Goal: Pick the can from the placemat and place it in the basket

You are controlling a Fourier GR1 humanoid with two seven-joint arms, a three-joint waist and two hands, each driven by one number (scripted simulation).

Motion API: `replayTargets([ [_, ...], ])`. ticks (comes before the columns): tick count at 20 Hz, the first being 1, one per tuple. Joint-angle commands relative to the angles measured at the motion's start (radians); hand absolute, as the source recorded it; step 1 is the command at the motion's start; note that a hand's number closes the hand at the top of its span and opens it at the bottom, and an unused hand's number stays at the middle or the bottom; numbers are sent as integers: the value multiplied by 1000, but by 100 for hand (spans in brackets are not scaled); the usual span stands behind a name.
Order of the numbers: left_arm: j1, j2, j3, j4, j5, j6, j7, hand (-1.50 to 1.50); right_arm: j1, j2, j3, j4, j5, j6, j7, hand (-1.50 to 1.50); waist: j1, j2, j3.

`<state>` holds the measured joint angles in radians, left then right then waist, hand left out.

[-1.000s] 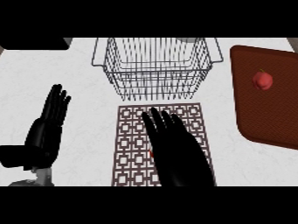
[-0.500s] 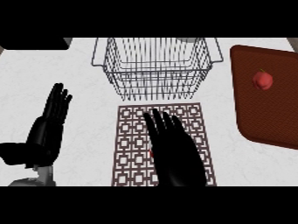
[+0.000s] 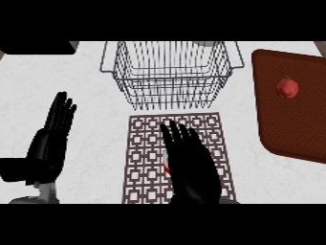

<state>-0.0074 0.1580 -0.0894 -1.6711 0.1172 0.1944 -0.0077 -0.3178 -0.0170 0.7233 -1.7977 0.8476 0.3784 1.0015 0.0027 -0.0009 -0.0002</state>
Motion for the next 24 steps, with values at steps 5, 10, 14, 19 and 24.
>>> replayTargets([
  [5, -5, -44, -22, -24, -48, 16, 34, 0, -13, 16, -47, 68, -13, 3, 29, -150, -1, 0, 0],
  [10, 46, -39, -21, -26, -39, -31, -8, 0, -89, 16, 66, 164, -76, -120, 119, -150, 8, 1, 0],
  [14, -11, -54, 12, -43, -54, 1, 57, 0, 20, 17, -29, 122, 22, -47, -29, -150, -1, 0, 0],
  [19, 42, -63, 38, 13, -51, -36, -52, 0, 9, 17, -31, 187, 11, -96, -59, -150, 1, 1, 0],
  [24, -50, -58, 66, 35, -42, -52, 26, 0, 44, 17, -57, 234, 62, -143, -137, -150, -2, 1, 0],
])
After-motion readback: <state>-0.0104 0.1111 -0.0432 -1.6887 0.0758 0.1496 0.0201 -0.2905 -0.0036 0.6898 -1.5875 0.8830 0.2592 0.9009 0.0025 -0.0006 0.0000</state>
